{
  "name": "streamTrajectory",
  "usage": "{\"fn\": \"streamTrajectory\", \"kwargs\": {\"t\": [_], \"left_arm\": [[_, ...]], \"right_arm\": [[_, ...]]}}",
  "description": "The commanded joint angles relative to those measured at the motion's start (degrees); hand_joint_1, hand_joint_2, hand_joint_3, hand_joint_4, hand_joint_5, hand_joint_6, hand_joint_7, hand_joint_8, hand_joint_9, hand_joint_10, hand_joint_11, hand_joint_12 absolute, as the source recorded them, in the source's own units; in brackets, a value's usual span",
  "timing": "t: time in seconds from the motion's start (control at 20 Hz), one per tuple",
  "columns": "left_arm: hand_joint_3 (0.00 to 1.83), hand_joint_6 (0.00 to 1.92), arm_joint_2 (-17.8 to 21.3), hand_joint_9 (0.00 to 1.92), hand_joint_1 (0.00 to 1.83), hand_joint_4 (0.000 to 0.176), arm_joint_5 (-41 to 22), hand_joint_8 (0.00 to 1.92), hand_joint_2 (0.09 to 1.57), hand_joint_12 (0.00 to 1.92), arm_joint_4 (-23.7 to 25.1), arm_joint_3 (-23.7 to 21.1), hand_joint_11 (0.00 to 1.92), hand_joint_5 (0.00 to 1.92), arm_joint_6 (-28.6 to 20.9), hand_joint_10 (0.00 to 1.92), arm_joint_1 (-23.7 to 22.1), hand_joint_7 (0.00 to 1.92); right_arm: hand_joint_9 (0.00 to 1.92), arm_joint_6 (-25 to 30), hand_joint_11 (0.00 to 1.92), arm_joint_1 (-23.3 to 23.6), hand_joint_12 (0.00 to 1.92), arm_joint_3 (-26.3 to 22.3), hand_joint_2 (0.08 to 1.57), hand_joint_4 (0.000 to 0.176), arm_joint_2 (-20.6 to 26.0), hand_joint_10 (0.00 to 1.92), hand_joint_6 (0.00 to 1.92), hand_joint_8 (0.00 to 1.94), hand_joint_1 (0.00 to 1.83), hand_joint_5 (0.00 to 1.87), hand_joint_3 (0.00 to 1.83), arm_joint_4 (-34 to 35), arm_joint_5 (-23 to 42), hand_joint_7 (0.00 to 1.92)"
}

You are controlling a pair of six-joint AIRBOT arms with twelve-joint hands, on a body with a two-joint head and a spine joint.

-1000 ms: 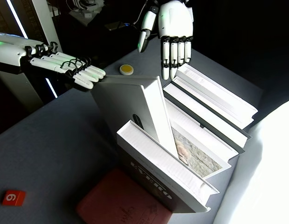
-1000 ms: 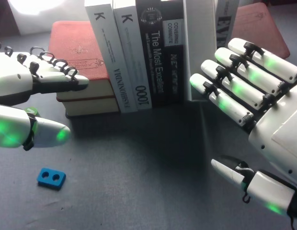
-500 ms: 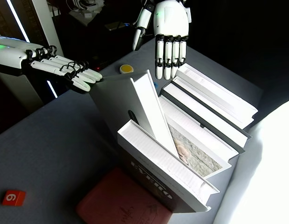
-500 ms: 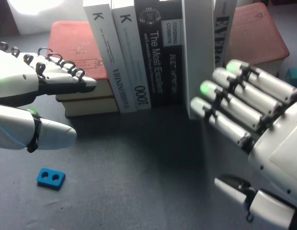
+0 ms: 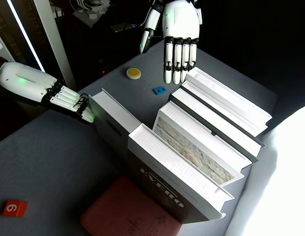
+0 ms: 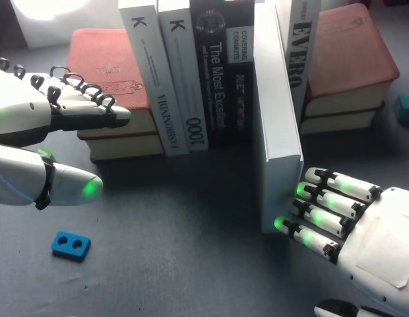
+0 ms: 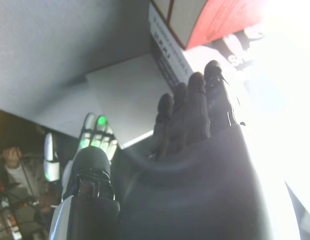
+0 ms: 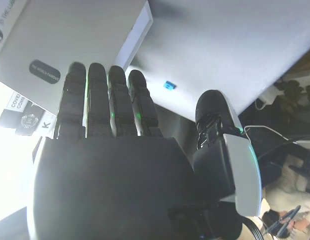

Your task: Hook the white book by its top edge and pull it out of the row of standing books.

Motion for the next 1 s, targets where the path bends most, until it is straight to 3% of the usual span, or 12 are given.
{"fn": "streamTrajectory", "kwargs": {"t": [0.0,0.3,0.5,0.7,0.95], "left_arm": [[0.00,0.00,-0.1,0.03,0.00,0.000,3.1,0.00,1.29,0.02,-1.4,0.1,0.02,0.06,0.2,0.01,-0.5,0.04],[0.00,0.00,-0.1,0.02,0.00,0.000,3.2,0.00,1.30,0.01,-1.4,0.1,0.01,0.06,0.6,0.00,-0.6,0.03],[0.00,0.00,0.0,0.04,0.00,0.000,3.2,0.01,1.30,0.03,-1.4,0.2,0.03,0.06,0.6,0.01,-0.7,0.04],[0.00,0.00,0.0,0.04,0.00,0.000,3.3,0.01,1.29,0.03,-1.4,0.1,0.03,0.06,0.6,0.01,-0.7,0.05],[0.00,0.00,-0.1,0.02,0.00,0.000,4.0,0.00,1.30,0.02,-1.4,-0.2,0.01,0.05,0.6,0.00,-0.9,0.03]], "right_arm": [[0.03,0.2,0.00,0.6,0.04,0.1,1.32,0.000,-0.1,0.00,0.00,0.00,0.00,0.10,0.00,-3.8,4.6,0.07],[0.08,-0.6,0.00,0.3,0.20,-1.4,1.32,0.000,0.6,0.01,0.01,0.01,0.00,0.16,0.00,-3.8,6.1,0.13],[0.10,-0.8,0.00,1.1,0.27,-7.4,1.33,0.000,4.7,0.01,0.01,0.00,0.00,0.18,0.00,-3.8,7.6,0.14],[0.10,-1.8,0.00,1.7,0.23,-11.2,1.33,0.000,7.3,0.01,0.00,0.01,0.00,0.17,0.00,-3.8,10.8,0.15],[0.08,-3.0,0.00,7.2,0.14,-11.4,1.32,0.000,7.3,0.00,0.00,0.00,0.00,0.15,0.00,-3.9,12.8,0.12]]}}
